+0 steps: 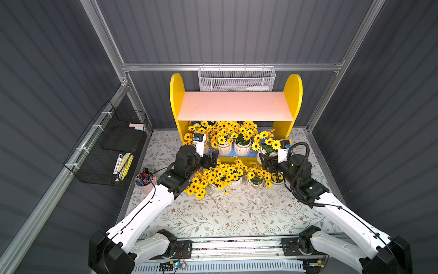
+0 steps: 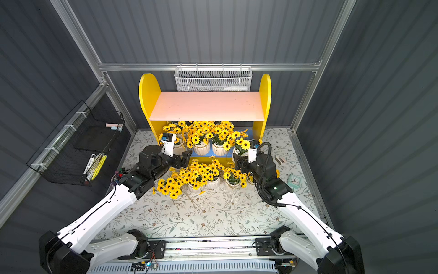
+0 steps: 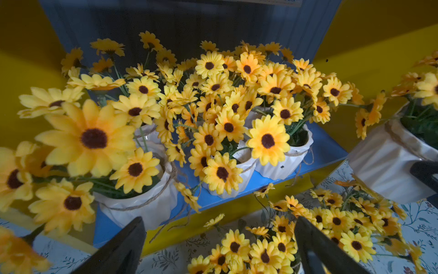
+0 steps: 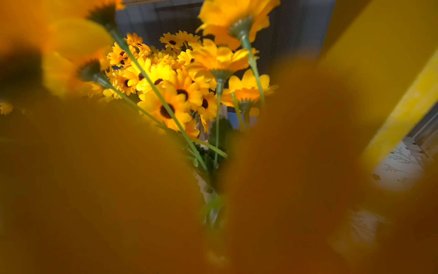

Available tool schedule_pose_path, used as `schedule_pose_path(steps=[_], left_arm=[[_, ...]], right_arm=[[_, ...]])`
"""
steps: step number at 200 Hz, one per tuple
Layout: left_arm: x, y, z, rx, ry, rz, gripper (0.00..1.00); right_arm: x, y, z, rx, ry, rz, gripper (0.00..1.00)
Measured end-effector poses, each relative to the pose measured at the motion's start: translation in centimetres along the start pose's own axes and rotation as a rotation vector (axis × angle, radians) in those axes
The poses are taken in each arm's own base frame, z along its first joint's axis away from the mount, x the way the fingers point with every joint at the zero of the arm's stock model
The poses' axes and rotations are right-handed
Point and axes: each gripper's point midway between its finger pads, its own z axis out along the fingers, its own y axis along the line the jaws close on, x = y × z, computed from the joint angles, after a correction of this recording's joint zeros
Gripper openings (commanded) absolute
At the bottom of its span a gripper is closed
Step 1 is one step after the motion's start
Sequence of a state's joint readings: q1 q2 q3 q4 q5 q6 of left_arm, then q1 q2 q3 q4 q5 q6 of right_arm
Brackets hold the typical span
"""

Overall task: Take the sunflower pots off the shelves
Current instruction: Pick up the sunflower pot from the shelf, then place the sunflower pot at the center of the board.

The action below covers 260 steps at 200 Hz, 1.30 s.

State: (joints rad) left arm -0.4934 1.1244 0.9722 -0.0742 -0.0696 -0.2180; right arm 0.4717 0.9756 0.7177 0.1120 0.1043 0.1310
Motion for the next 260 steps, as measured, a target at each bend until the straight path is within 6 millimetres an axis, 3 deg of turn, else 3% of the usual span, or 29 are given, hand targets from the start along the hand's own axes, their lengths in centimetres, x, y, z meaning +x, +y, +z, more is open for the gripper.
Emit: schedule_pose_path(steps=[61, 143, 216, 260], left_arm=[[-0.1, -0.1, 0.0, 0.008, -0.007, -0.001, 1.00], [0.4, -0.2, 0.5, 0.014, 0.007, -0.002, 1.00], [0.3, -0.2, 0.5, 0.013, 0.003, -0.002, 0.99], [0.6, 1.0, 0.5, -0.056, 0.000, 0.006, 0.99]], right_arm=[[-1.0, -0.2, -2.4, 0.010, -0.029, -0.004, 0.00], [-0.7, 2.4, -3.9, -0.085, -0.031, -0.011, 0.00], [3.0, 9.1, -5.5, -0.298, 0.040, -0.068, 0.00], [5.8, 13.6, -6.5, -0.428, 0.048, -0.111, 0.00]])
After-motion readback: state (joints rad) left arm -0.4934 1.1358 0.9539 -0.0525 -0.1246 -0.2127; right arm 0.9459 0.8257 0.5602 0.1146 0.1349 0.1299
